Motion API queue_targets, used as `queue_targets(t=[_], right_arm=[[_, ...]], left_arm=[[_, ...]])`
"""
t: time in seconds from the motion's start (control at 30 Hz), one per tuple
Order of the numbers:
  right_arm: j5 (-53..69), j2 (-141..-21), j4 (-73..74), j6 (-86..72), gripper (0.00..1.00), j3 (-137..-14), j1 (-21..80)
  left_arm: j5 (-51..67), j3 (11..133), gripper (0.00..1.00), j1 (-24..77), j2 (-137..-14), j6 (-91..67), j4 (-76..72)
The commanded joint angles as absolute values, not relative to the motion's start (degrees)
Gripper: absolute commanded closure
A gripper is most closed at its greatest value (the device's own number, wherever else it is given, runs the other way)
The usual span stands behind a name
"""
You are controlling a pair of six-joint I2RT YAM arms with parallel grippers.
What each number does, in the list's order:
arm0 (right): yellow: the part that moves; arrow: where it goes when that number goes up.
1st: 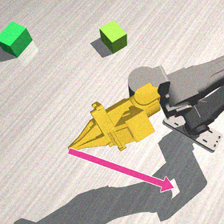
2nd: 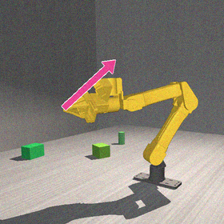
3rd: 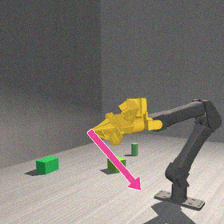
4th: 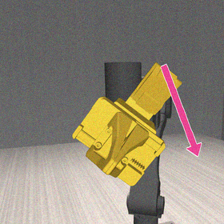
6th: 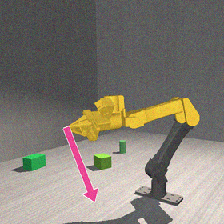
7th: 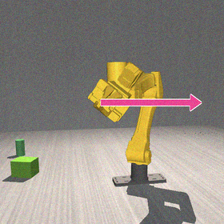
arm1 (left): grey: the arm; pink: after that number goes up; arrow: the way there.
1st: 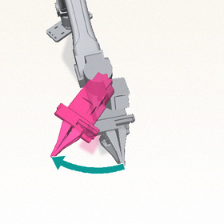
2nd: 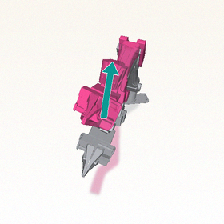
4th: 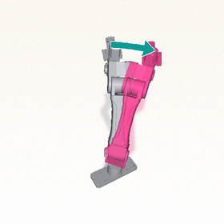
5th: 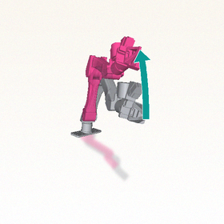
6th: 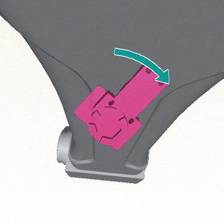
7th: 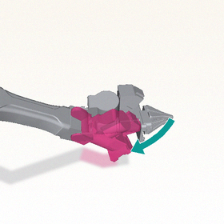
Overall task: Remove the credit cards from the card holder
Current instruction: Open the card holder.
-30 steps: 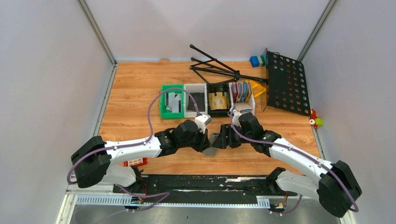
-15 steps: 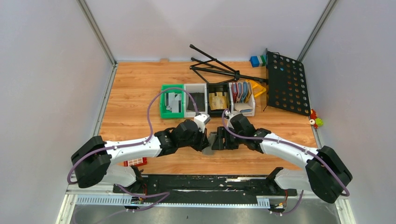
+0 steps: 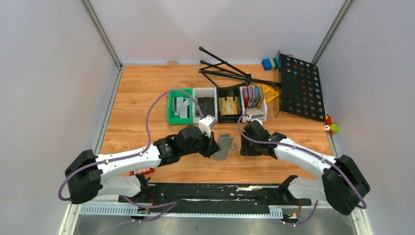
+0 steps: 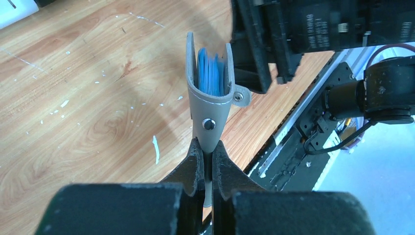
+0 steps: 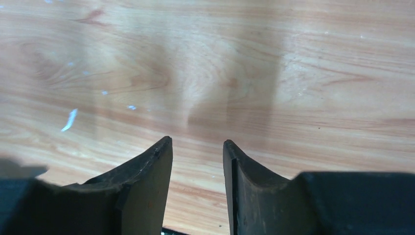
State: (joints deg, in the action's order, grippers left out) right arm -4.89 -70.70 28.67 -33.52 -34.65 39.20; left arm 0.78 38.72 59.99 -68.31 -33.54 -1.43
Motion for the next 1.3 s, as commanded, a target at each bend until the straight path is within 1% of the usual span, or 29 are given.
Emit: queue_targets(t=[0.0,0.1,0.2,0.23,0.27,0.3,0.33,0.37,0.43,0.47,0.5,0.57,0.63,0.67,0.77,0.8,0.87,0.9,0.93,0.97,1.03,1.1,1.13,1.27], right_arm=[[-0.1,-60.5,24.8,-28.5,0.55,-33.5,39.2],[6.6,-53.6,23.2,-26.6,0.49,-32.4,39.2],[8.6,-48.2,24.1,-25.7,0.4,-31.9,39.2],[9.1,-46.5,24.1,-25.7,0.29,-31.6,39.2],[9.9,-45.0,23.5,-25.8,0.17,-31.0,39.2],[12.1,-43.5,22.2,-25.7,0.06,-30.3,39.2],[13.5,-42.1,20.8,-25.9,0.03,-29.3,39.2],[14.7,-41.5,19.5,-26.3,0.01,-28.7,39.2],[16.0,-41.3,17.4,-27.2,0.02,-27.7,39.2],[16.0,-41.6,16.7,-27.5,0.05,-27.5,39.2],[16.0,-42.4,16.5,-27.6,0.11,-27.5,39.2],[15.3,-44.2,17.1,-27.7,0.25,-28.0,39.2],[15.2,-46.0,18.0,-27.3,0.34,-28.8,39.3],[15.6,-46.7,17.8,-27.3,0.4,-28.9,39.2],[17.6,-47.7,15.8,-27.9,0.64,-28.3,39.2],[18.1,-48.1,15.0,-28.3,0.77,-27.8,39.2],[18.4,-48.8,14.1,-28.9,0.96,-27.5,39.2],[18.6,-49.3,13.7,-29.4,1.0,-27.4,39.2],[18.8,-49.9,13.3,-29.8,1.0,-27.2,39.2],[19.3,-50.3,12.6,-30.2,1.0,-26.9,39.2],[20.4,-51.5,11.3,-30.8,1.0,-26.4,39.2],[21.8,-52.7,9.6,-31.4,1.0,-26.0,39.2],[22.5,-53.2,8.9,-31.6,1.0,-25.8,39.2],[23.1,-54.2,7.6,-32.1,1.0,-25.6,39.2]], left_arm=[[2.4,38.5,1.0,59.2,-66.6,-35.4,-2.4],[5.9,38.3,1.0,58.9,-66.5,-36.8,-3.4],[6.8,37.9,1.0,58.8,-65.9,-37.9,-4.1],[6.8,37.8,1.0,58.8,-65.8,-38.1,-4.2],[7.0,37.7,1.0,58.7,-65.7,-38.5,-4.5],[7.3,37.5,1.0,58.7,-65.6,-38.8,-4.8],[7.9,37.3,1.0,58.6,-65.6,-39.3,-5.4],[8.8,37.1,1.0,58.6,-65.7,-39.8,-6.5],[10.4,36.5,1.0,58.5,-65.7,-41.3,-8.5],[11.1,36.1,1.0,58.5,-65.7,-41.9,-9.3],[11.4,35.9,1.0,58.5,-65.6,-42.4,-10.0],[11.4,35.5,1.0,58.4,-65.3,-42.9,-10.3],[11.5,35.0,1.0,58.2,-65.3,-43.4,-10.9],[12.0,34.6,1.0,57.9,-65.4,-44.0,-11.5],[13.6,33.2,1.0,56.7,-65.7,-45.8,-14.2],[13.7,32.9,1.0,56.3,-65.9,-46.1,-14.8],[13.6,32.6,1.0,55.8,-66.5,-46.1,-14.9],[13.3,32.5,1.0,55.5,-66.9,-46.0,-14.6],[12.9,32.5,1.0,55.1,-67.3,-45.7,-14.1],[12.0,32.6,0.98,54.8,-67.8,-45.3,-13.3],[10.6,32.9,0.81,54.3,-69.2,-44.6,-11.7],[11.7,33.3,0.7,53.7,-71.1,-44.4,-11.5],[11.9,33.6,0.62,53.5,-72.4,-44.3,-11.3],[9.8,34.7,0.37,53.4,-74.3,-41.9,-8.2]])
